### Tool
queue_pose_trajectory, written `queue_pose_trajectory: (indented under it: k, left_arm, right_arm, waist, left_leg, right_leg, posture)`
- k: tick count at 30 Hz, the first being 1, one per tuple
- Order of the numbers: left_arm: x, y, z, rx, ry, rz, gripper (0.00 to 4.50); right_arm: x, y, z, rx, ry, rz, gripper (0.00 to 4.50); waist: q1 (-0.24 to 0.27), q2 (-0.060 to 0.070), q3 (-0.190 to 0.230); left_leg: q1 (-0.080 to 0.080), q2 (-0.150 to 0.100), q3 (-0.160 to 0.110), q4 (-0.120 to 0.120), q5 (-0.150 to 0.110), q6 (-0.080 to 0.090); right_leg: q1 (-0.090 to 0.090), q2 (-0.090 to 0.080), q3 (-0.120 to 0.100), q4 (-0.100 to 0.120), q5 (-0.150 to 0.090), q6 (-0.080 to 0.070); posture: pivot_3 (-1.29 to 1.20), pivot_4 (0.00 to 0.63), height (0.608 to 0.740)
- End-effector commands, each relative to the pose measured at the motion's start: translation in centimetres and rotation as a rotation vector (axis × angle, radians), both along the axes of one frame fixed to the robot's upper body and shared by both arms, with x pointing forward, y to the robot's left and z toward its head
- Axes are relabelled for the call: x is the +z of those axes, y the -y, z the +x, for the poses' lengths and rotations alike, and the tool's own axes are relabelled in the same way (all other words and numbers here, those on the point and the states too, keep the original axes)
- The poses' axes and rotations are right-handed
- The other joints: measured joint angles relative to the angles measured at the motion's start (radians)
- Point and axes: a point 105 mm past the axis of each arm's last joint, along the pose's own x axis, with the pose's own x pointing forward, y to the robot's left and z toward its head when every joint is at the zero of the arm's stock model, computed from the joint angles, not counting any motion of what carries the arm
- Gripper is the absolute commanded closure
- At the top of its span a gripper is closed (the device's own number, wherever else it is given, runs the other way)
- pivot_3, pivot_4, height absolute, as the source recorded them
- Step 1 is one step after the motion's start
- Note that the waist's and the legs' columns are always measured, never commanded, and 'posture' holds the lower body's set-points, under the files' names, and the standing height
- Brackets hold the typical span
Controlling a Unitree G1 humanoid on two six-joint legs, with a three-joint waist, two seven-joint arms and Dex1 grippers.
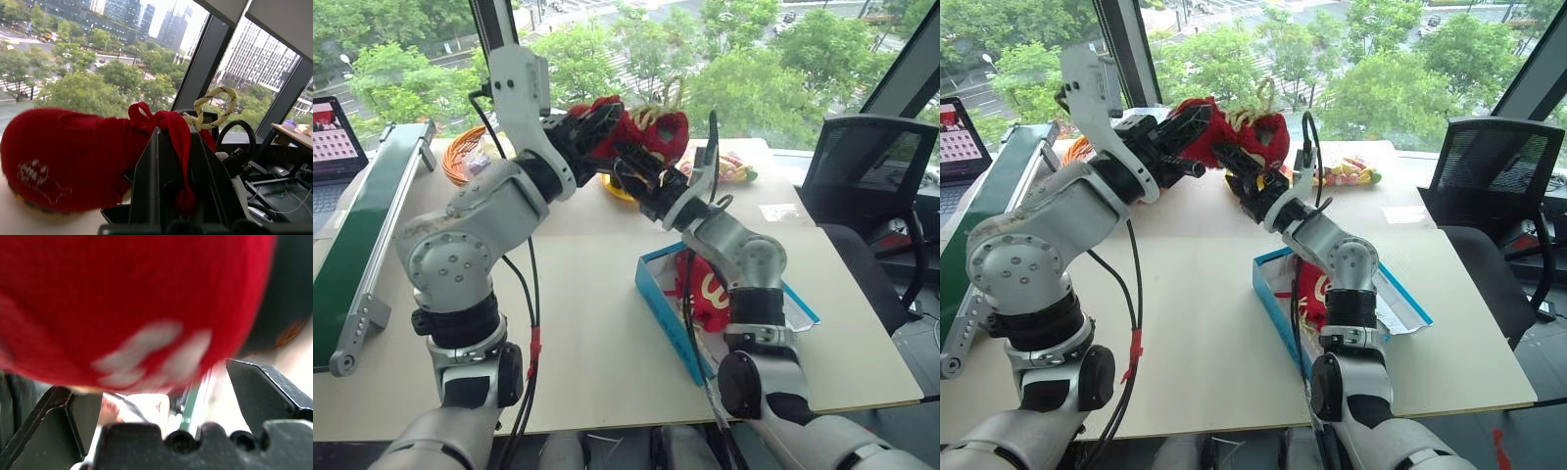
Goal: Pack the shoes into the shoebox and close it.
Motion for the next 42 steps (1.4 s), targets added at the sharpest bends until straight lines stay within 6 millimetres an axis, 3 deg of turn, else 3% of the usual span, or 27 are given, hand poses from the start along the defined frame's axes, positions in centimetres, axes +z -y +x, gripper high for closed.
queue_pose_trajectory:
  k: [1,4,7,11,22,30,36,42]
  left_arm:
    - [1.1,0.1,-1.0,-0.020,0.061,-0.007,4.50]
    - [1.2,0.1,-1.0,-0.023,0.062,-0.008,4.50]
    - [1.1,0.1,-1.0,-0.022,0.061,-0.007,4.50]
    - [1.4,0.2,-0.8,-0.026,0.066,-0.004,4.50]
    - [1.8,0.2,-0.4,-0.018,0.067,-0.007,4.50]
    - [2.1,0.2,0.0,-0.011,0.070,-0.013,4.50]
    - [2.5,0.7,-0.1,-0.027,0.080,-0.007,4.50]
    - [2.8,0.9,0.0,-0.040,0.089,-0.003,4.50]
  right_arm:
    - [2.0,0.7,-1.1,0.003,0.108,-0.015,4.48]
    - [2.2,0.6,-1.5,-0.001,0.146,-0.054,4.48]
    - [2.3,0.6,-1.9,0.005,0.164,-0.072,3.75]
    - [1.4,0.3,-2.6,0.033,0.180,-0.160,2.38]
    - [0.2,0.1,-5.1,0.156,0.195,-0.232,2.38]
    - [0.3,1.6,-4.9,0.114,0.189,-0.228,2.38]
    - [-0.9,3.6,-4.2,0.033,0.139,-0.221,2.38]
    - [-1.8,4.1,-4.5,0.017,0.127,-0.251,2.38]
  waist:
    - [0.000,0.000,0.000]
    - [0.000,0.000,0.000]
    - [-0.001,0.000,0.000]
    - [0.000,0.000,0.000]
    - [0.002,0.000,0.000]
    - [0.003,0.000,0.000]
    - [0.007,0.000,0.000]
    - [0.010,0.000,0.000]
  left_leg:
    - [0.000,0.000,0.000,0.000,0.000,0.000]
    - [0.000,0.000,0.000,0.000,0.000,0.000]
    - [0.000,0.000,0.000,0.000,0.000,0.000]
    - [0.000,0.000,0.000,0.000,0.000,0.000]
    - [0.000,0.000,0.000,0.000,-0.001,0.002]
    - [0.000,0.000,0.000,0.000,-0.002,0.003]
    - [0.000,-0.001,0.000,0.000,-0.002,0.004]
    - [0.000,-0.001,0.000,0.000,-0.002,0.004]
  right_leg:
    - [0.000,0.000,0.000,0.000,0.000,0.000]
    - [0.000,0.000,0.000,0.000,0.000,0.000]
    - [0.000,0.000,0.000,0.000,0.000,0.000]
    - [0.000,0.000,0.000,0.000,0.000,0.000]
    - [0.000,0.000,0.000,-0.001,0.000,0.000]
    - [0.000,0.000,0.000,-0.001,0.000,0.000]
    - [0.000,0.000,0.000,-0.001,0.000,0.000]
    - [0.000,0.000,0.000,-0.001,0.000,0.000]
  posture:
    - [0.00,0.150,0.737]
    - [0.00,0.150,0.737]
    - [0.00,0.150,0.737]
    - [0.00,0.150,0.737]
    - [0.00,0.150,0.737]
    - [0.00,0.150,0.737]
    - [0.00,0.150,0.737]
    - [0.00,0.150,0.737]
